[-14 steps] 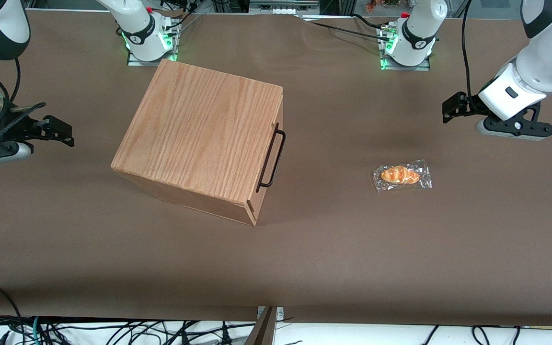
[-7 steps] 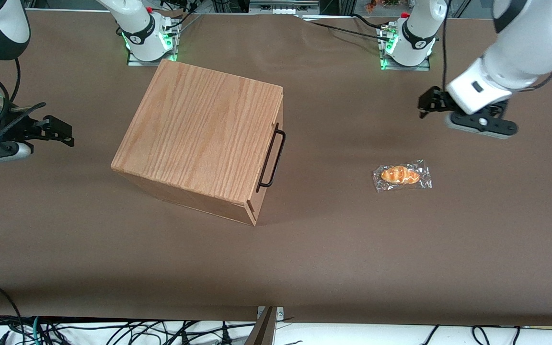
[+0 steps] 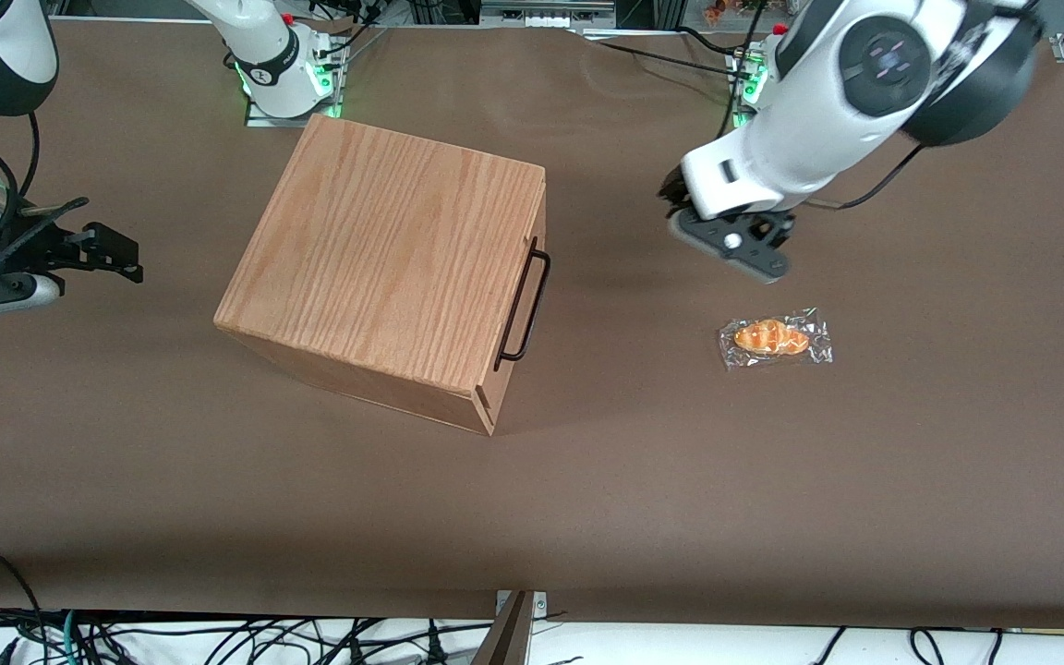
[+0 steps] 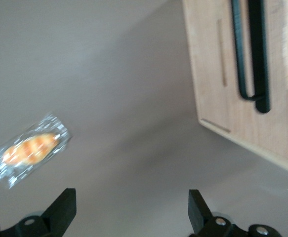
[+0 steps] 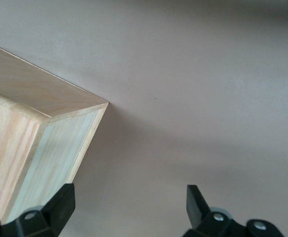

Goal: Open top drawer with left arm
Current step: 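Move the left gripper toward the black bar handle on the wooden box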

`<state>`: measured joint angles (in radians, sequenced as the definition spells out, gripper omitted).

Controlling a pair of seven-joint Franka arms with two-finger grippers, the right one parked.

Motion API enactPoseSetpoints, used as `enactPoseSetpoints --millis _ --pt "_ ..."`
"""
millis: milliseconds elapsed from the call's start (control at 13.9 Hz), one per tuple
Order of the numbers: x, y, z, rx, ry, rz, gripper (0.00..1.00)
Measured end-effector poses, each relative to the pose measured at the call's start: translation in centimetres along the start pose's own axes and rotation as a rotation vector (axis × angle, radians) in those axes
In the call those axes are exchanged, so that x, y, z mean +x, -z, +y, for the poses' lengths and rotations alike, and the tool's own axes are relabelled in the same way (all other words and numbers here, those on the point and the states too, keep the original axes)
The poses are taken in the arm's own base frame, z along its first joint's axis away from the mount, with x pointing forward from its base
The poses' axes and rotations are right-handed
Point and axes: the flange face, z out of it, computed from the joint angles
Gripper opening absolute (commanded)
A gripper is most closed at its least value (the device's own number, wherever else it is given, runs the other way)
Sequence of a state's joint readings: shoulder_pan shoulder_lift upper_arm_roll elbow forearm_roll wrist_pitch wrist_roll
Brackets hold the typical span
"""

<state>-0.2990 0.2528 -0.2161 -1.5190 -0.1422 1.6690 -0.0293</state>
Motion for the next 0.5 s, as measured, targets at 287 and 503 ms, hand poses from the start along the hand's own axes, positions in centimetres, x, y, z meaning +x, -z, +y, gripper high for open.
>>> enactPoseSetpoints --millis 287,503 --pt "6.1 -5.5 3.7 -0.048 -0.043 0.062 1.00" --pt "8.1 -7.2 3.8 -0.139 0.014 0.116 1.00"
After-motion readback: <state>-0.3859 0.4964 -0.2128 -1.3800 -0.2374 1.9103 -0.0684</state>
